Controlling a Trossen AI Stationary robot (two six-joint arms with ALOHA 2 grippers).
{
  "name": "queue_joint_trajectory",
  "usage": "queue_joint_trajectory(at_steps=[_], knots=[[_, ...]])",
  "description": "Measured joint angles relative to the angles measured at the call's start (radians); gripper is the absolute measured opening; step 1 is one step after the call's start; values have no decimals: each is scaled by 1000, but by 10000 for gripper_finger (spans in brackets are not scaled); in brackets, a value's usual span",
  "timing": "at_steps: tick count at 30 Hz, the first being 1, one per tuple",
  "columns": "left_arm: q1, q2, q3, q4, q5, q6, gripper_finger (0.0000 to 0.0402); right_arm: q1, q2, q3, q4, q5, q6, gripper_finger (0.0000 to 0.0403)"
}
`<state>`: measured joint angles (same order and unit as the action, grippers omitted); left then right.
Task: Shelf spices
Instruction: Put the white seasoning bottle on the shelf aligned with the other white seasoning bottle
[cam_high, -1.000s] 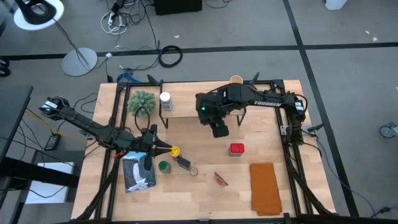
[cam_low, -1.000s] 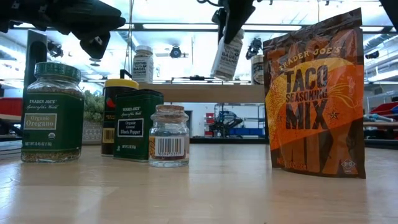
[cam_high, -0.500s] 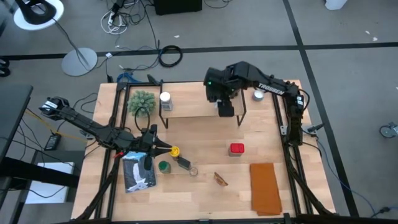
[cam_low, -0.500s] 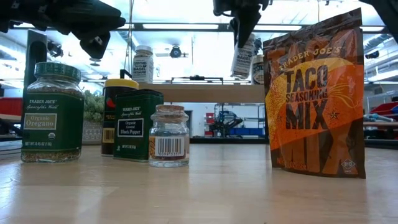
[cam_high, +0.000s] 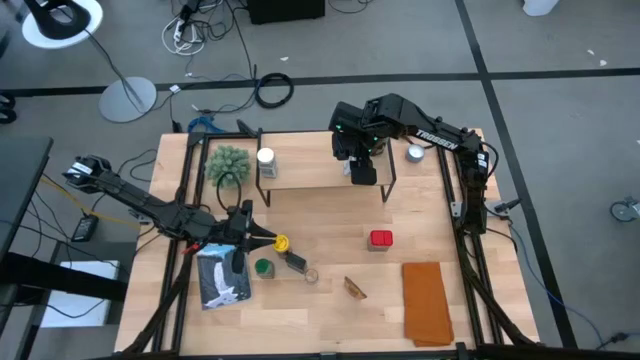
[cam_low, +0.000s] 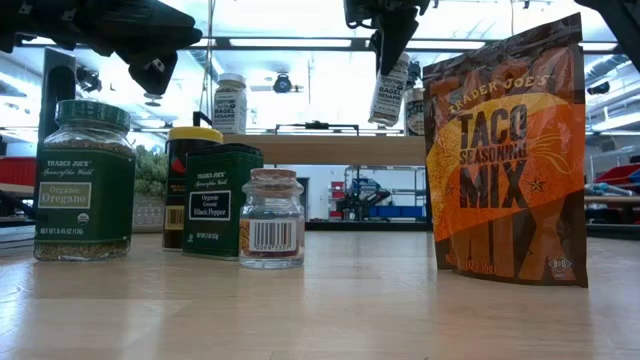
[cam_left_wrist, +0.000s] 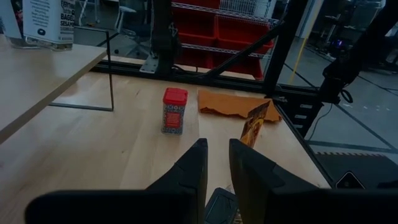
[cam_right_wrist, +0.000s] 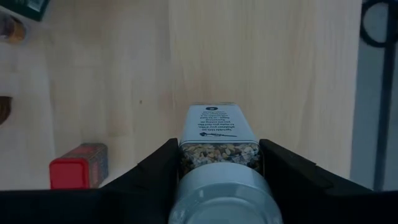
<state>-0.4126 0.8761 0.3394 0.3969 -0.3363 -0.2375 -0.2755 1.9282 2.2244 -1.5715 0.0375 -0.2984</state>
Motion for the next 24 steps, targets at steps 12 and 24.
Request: queue_joint_trajectory(at_steps=[12,24], knots=[[0,0,0,-1,0,-2,69,-7,0,-86,1,-7,35,201],[0,0,0,-1,0,-3,69,-23,0,-86,1,-4,35,228]])
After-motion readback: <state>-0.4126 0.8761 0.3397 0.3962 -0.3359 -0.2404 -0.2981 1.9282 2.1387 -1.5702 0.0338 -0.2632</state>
